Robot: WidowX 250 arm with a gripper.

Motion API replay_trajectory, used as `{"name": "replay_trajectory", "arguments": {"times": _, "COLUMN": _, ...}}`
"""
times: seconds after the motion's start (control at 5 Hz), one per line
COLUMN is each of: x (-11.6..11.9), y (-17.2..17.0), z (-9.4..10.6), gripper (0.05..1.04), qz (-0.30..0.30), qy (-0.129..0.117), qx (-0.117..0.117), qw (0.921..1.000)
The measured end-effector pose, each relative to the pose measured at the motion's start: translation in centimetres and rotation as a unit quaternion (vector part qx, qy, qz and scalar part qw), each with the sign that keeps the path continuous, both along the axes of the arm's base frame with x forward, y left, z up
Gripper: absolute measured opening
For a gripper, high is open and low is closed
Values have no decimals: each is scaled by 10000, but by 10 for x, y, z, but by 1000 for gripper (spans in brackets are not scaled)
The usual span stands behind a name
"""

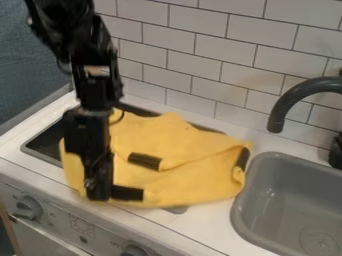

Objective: Unfold the cloth from top right to bottom left

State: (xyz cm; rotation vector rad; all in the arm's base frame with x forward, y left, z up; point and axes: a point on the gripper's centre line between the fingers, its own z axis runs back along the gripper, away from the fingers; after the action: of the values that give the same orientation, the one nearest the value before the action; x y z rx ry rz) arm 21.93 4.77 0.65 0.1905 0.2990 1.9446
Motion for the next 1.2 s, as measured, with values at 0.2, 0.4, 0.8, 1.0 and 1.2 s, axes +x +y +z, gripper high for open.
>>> {"name": "replay_trajectory", "arguments": {"times": 0.2, "x": -1, "y": 0, "z": -2, "gripper": 234, "qz": -51, "qy": 54, "qx": 51, "qw": 10000}}
{"name": "replay_trajectory", "arguments": {"times": 0.4, "x": -1, "y": 1, "z": -2, "gripper": 467, "qz": 4, "qy": 74, "qx": 87, "qw": 9999}}
{"name": "replay_trajectory", "arguments": {"times": 0.8, "x": -4, "y": -2, "z": -2, "gripper": 1008, "qz": 123, "qy": 224, "qx": 65, "qw": 9997}}
{"name": "replay_trajectory", "arguments": {"times": 1.0, "x": 1, "y": -5, "z": 8, "gripper": 1012, "qz": 166, "qy": 65, "qx": -32, "qw": 9998}}
{"name": "replay_trajectory", "arguments": {"times": 1.2, "x": 9, "y": -8, "z": 24, "gripper": 1001, "qz": 195, "qy": -182, "qx": -149, "qw": 9995}}
